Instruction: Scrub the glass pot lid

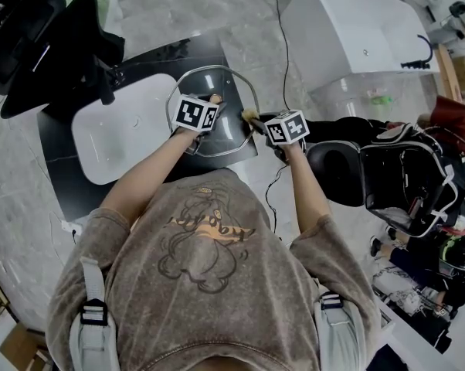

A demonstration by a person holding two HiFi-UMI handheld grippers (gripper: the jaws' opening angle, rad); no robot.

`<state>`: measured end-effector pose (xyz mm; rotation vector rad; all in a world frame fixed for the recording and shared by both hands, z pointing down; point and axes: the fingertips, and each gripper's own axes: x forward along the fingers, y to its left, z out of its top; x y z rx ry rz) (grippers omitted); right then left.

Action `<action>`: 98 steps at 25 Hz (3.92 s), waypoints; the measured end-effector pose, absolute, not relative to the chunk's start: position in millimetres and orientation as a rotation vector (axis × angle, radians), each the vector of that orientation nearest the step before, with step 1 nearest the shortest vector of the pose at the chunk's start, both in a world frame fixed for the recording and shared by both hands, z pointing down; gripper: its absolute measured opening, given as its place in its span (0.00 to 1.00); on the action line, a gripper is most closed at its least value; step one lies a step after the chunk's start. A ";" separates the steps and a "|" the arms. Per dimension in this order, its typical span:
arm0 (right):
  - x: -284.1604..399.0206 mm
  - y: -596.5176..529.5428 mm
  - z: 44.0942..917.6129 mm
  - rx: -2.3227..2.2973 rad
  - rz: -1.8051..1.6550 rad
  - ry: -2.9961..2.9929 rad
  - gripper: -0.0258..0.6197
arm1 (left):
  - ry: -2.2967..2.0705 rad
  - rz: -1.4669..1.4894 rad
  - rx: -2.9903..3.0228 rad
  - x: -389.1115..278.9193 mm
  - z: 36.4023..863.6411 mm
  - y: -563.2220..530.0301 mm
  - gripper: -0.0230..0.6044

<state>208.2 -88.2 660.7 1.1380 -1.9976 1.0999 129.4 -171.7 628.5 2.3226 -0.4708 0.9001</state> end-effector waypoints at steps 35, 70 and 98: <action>224.4 -201.3 653.6 1.113 1.015 -1.878 0.11 | -0.456 0.886 2.327 134.0 623.2 -166.9 0.34; 106.8 -278.2 652.9 0.794 0.822 -1.984 0.11 | -0.461 0.863 2.324 136.1 623.8 -166.4 0.34; 41.3 -256.9 648.9 0.470 0.809 -2.130 0.11 | -0.487 0.832 2.323 135.1 623.4 -166.0 0.35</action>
